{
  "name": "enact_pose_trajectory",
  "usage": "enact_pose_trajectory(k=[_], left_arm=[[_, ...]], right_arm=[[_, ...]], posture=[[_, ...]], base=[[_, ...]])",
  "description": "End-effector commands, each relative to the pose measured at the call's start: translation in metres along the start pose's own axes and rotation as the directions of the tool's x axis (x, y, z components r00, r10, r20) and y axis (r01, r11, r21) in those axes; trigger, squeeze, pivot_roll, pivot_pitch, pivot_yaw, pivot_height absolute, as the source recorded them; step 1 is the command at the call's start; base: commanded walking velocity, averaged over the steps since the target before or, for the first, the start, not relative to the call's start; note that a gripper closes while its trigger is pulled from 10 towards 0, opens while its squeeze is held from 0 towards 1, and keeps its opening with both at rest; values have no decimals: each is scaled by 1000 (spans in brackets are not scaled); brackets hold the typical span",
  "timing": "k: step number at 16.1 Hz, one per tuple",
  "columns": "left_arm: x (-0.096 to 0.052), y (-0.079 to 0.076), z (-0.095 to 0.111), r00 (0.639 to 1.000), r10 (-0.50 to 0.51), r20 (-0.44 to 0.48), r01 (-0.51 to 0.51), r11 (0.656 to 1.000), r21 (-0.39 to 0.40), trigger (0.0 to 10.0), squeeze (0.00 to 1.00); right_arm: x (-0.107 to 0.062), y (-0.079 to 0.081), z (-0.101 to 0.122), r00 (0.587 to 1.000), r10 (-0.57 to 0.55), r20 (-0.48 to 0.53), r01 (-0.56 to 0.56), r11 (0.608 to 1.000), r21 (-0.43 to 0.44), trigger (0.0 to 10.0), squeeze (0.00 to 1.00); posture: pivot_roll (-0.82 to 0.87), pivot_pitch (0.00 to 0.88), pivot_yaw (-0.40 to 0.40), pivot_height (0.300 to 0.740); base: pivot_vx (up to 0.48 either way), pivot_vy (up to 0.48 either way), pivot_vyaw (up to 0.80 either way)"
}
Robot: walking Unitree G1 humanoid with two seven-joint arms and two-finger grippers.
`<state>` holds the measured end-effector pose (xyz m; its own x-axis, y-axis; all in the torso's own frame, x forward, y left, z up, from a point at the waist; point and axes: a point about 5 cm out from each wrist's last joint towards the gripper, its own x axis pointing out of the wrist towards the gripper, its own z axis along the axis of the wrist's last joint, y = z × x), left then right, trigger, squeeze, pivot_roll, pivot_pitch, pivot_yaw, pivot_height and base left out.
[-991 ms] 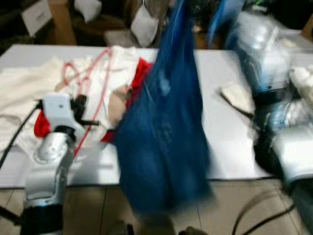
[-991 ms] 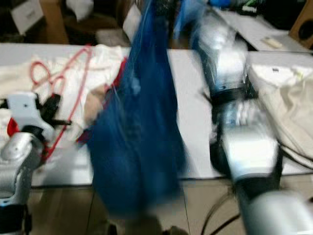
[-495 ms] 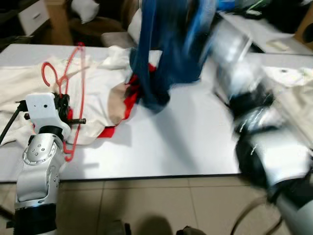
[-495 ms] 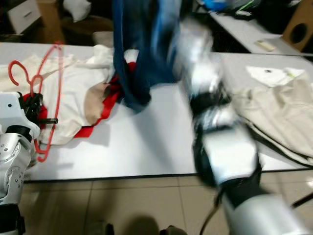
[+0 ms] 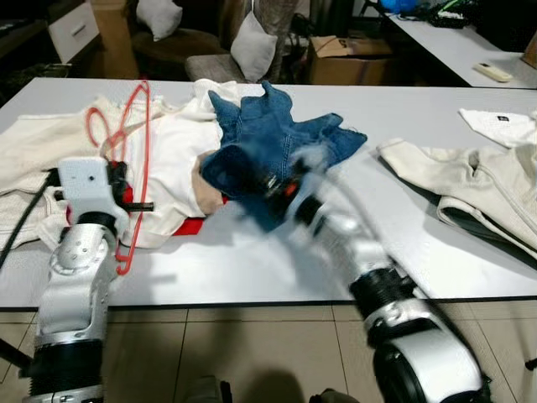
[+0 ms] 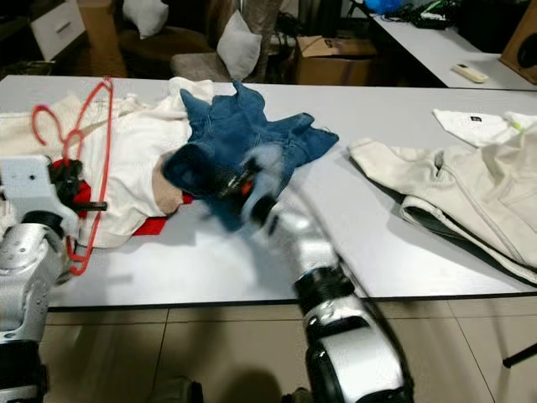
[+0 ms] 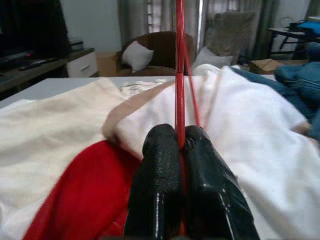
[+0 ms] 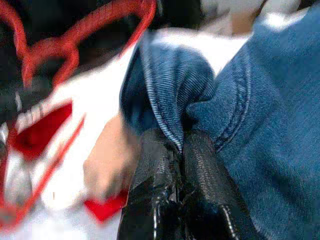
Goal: Hang hanger
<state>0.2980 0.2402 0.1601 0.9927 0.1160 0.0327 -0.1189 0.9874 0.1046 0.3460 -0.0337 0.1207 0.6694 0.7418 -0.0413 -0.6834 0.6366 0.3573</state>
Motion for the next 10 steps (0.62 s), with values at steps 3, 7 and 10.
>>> enact_pose_trajectory(k=[3,7,10], left_arm=[[0,-2,0,1000,-18,0,18,1000,12,10000,0],[-1,1,3,1000,-21,16,20,999,31,10000,0],[4,4,11,999,-40,35,38,998,42,10000,0]], right_arm=[[-14,-12,-20,993,-90,-73,83,992,-95,10000,1000],[-33,-7,-3,994,64,-86,-88,941,-326,10000,1000],[-52,11,7,946,241,-215,-316,828,-464,10000,1000]], posture=[[-17,0,4,705],[-10,0,-7,705],[-24,0,-1,705]], base=[[0,0,0],[0,0,0],[0,0,0]])
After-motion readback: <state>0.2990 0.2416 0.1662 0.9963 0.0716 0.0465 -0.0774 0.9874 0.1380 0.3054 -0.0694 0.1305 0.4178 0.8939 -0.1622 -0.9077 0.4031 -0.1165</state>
